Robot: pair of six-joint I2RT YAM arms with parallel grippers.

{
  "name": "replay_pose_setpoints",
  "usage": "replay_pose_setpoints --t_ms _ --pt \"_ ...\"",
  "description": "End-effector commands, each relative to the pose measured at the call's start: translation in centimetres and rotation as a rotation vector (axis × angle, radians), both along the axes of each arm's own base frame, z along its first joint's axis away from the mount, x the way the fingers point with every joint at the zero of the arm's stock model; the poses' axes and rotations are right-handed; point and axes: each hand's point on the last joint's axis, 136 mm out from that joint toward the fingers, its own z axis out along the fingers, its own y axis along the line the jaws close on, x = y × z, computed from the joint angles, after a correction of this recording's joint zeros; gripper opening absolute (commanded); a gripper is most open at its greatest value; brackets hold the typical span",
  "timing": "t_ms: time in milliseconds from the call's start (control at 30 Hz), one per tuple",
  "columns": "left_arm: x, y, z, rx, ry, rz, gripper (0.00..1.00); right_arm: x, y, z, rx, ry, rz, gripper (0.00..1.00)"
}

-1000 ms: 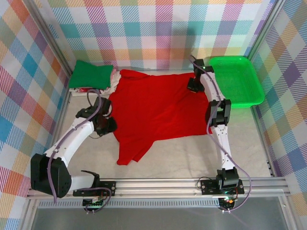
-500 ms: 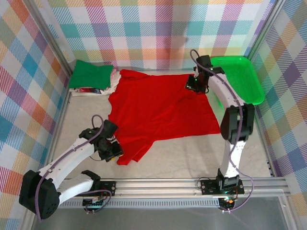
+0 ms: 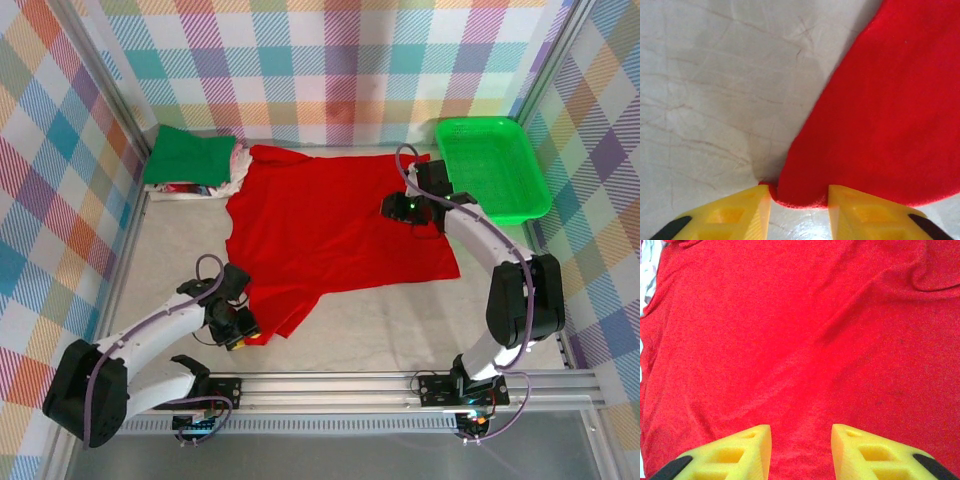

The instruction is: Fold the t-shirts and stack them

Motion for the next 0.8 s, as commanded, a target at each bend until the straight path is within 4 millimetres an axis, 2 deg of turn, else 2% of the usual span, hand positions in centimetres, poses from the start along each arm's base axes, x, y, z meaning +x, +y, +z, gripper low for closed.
replay_pose_setpoints --t_ms 0,167,267,300,400,533,667,767 --pt "0.3 -0.6 -0.4 -0.017 -0.007 -0.012 0.31 1.1 0.8 1.0 0.040 -0.056 0.017 0.37" --pt "0.4 -0.1 0.2 0.010 -0.021 -0.014 0.10 0.9 0.6 0.5 0.048 -0.031 -0.003 0.37" --pt "0.9 0.5 1.5 0.043 -0.057 -0.007 0.00 -0.6 -0.8 -0.7 0.018 0.019 -0.068 0.37" --pt "1.1 0.7 2.0 0.053 -0.067 0.003 0.00 -1.3 -1.5 -1.3 -0.001 0.044 -0.093 0.37" --pt "2.3 0.7 4.0 0.032 -0.126 0.032 0.00 -3.7 -5.1 -3.4 -0.034 0.148 -0.217 0.37" --pt "4.3 0.7 6.5 -0.007 -0.195 0.069 0.00 -7.2 -10.4 -5.8 0.044 0.258 -0.377 0.37" --pt "5.2 1.0 7.5 -0.019 -0.213 0.092 0.00 -9.8 -14.0 -6.9 -0.009 0.333 -0.473 0.38" --pt "5.5 1.9 7.3 -0.008 -0.214 0.123 0.00 -11.0 -16.0 -8.0 0.037 0.392 -0.528 0.38"
